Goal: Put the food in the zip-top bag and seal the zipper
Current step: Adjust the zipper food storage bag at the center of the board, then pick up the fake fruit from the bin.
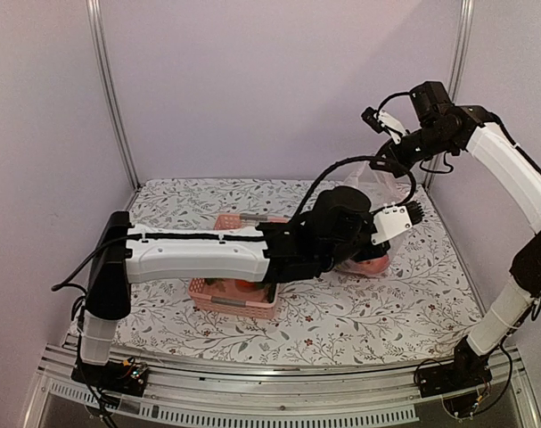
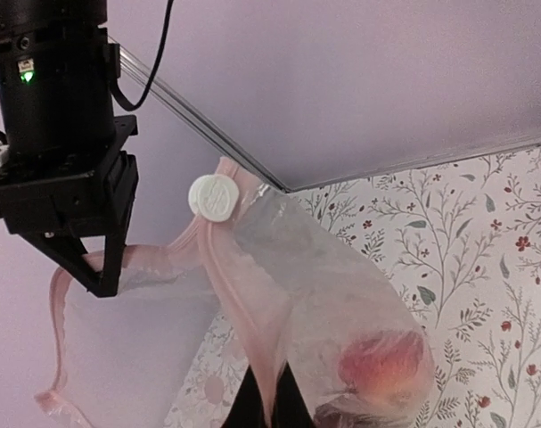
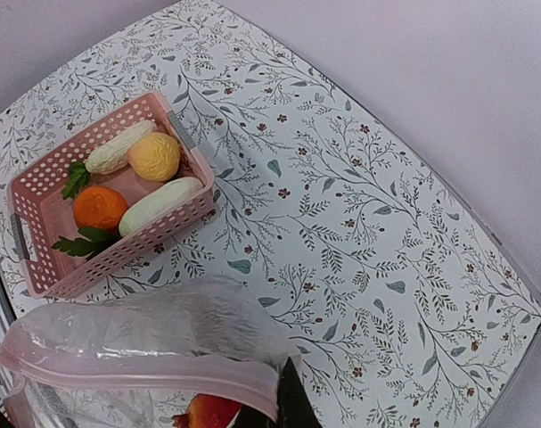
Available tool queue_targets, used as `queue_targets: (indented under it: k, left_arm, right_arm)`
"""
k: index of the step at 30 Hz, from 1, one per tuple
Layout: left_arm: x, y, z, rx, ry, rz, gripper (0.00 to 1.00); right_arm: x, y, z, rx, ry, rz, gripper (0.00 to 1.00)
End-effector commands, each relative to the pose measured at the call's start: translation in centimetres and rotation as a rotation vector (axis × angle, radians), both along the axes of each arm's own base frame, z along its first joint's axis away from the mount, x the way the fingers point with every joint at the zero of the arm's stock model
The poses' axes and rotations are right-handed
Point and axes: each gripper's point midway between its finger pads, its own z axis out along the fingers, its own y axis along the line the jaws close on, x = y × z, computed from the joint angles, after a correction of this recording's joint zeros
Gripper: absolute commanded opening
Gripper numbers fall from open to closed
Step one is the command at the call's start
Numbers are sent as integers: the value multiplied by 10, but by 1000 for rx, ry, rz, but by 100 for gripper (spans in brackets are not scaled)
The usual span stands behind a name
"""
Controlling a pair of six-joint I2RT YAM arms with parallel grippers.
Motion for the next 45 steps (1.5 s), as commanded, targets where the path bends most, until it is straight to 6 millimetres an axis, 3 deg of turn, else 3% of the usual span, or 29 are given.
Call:
queue_targets:
  k: [1, 2, 5, 7, 9, 11, 14, 16, 18, 24, 25, 28, 32, 39, 45]
  left_arm:
    - [-12, 9, 33, -111, -27, 39, 0]
    - [-12, 10, 35, -115, -17, 49, 1]
    - [-25, 12, 49, -141, -6, 54, 41]
    - [-38, 21, 70, -208, 11, 77, 61]
    - [-48, 34, 85, -291, 68, 88, 73]
    - [-56, 51, 85, -340, 137, 92, 79]
    - [-57, 84, 78, -404, 246, 131, 84]
    - [-52, 107, 63, -414, 320, 192, 86]
    - [-44, 128, 40, -392, 404, 259, 86]
    - [-17, 198, -39, -249, 640, 474, 92]
    - [-10, 212, -47, -226, 664, 513, 99]
    - [2, 250, -70, -156, 718, 627, 100]
    - [15, 291, -93, -89, 772, 730, 100]
    - [26, 324, -116, -111, 887, 777, 96]
    - [31, 325, -134, -154, 998, 791, 92]
  right_arm:
    - [1, -15, 33, -1, -128, -71, 0]
    - [4, -18, 30, -11, -128, -86, 0]
    - [17, -31, 22, -38, -128, -151, 0]
    - [28, -42, 22, -45, -132, -202, 0]
    - [40, -55, 24, -33, -128, -259, 0]
    - [50, -69, 29, -22, -133, -310, 0]
    - [59, -82, 35, -22, -159, -363, 0]
    - [55, -77, 35, 7, -155, -338, 0]
    - [41, -62, 30, 77, -119, -272, 0]
    - [-9, -22, -23, 196, 85, -56, 0]
    - [-16, -18, -31, 200, 110, -33, 0]
    - [-35, -13, -53, 196, 174, 7, 0]
    - [-55, -12, -55, 203, 183, 38, 0]
    - [-80, -11, -47, 227, 176, 81, 0]
    - [-91, -14, -54, 215, 177, 83, 0]
